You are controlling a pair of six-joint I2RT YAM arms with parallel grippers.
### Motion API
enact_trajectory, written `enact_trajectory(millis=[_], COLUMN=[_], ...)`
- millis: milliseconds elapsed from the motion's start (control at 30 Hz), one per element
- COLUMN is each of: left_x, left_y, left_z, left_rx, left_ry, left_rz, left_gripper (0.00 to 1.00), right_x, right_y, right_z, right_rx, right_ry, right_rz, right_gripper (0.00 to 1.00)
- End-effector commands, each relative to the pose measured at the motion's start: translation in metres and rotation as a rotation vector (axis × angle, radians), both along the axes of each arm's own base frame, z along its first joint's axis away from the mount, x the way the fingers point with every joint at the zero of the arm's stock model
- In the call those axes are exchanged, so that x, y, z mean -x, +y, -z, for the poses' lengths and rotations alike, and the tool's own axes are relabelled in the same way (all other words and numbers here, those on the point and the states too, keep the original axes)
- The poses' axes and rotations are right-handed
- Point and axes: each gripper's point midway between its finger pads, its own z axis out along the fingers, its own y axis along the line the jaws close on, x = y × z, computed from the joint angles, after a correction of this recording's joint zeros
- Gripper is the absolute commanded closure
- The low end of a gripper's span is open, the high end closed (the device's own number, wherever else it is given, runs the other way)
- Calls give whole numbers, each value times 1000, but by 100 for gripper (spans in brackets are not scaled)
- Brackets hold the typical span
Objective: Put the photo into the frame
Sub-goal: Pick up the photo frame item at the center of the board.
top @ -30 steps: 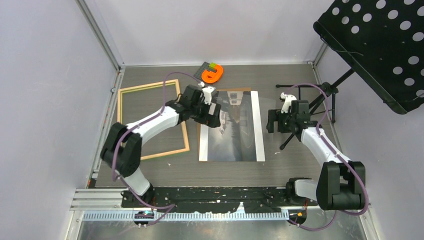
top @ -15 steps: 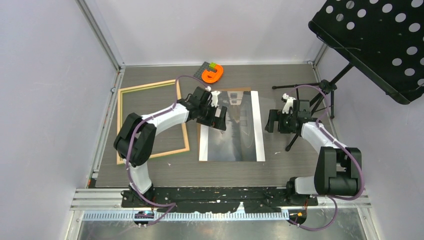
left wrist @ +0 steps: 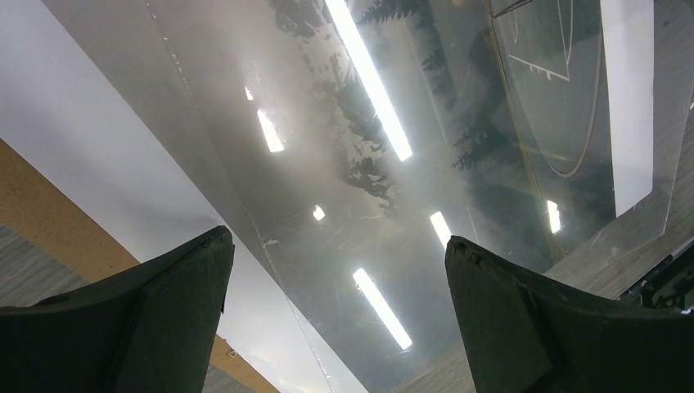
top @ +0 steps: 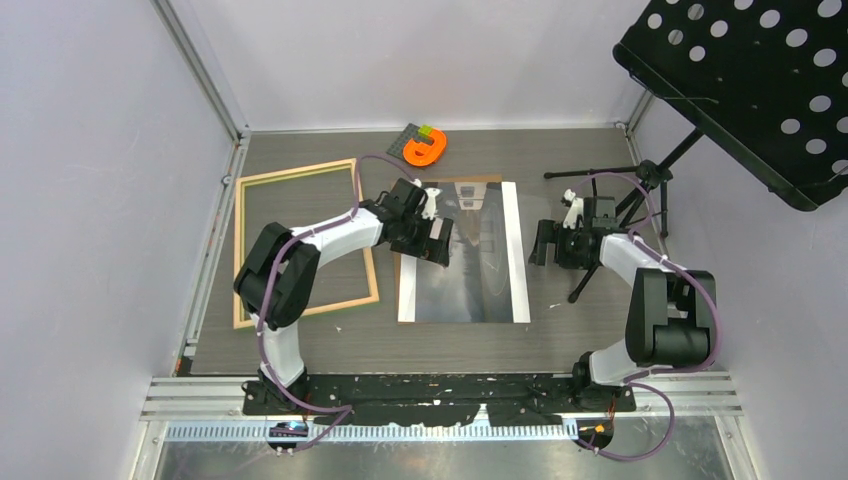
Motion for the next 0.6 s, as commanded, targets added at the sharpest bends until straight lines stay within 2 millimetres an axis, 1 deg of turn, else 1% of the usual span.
enact_trajectory(millis=[0,267,567], left_x=[-8,-3,5], left_y=[-3,-5,-18], left_z=[-8,5,13], left_rx=[1,2,9], left_ry=[-28,14,45], left_rz=[-20,-14,19], left_gripper=[1,1,1], right_x=[-8,-7,-6], right_y=[7,14,19], right_z=[-9,-3,0], right_rx=[-32,-62,-88], right_ry=[-8,24,40], right_rz=[-10,-33,-49], right_gripper=[0,0,0])
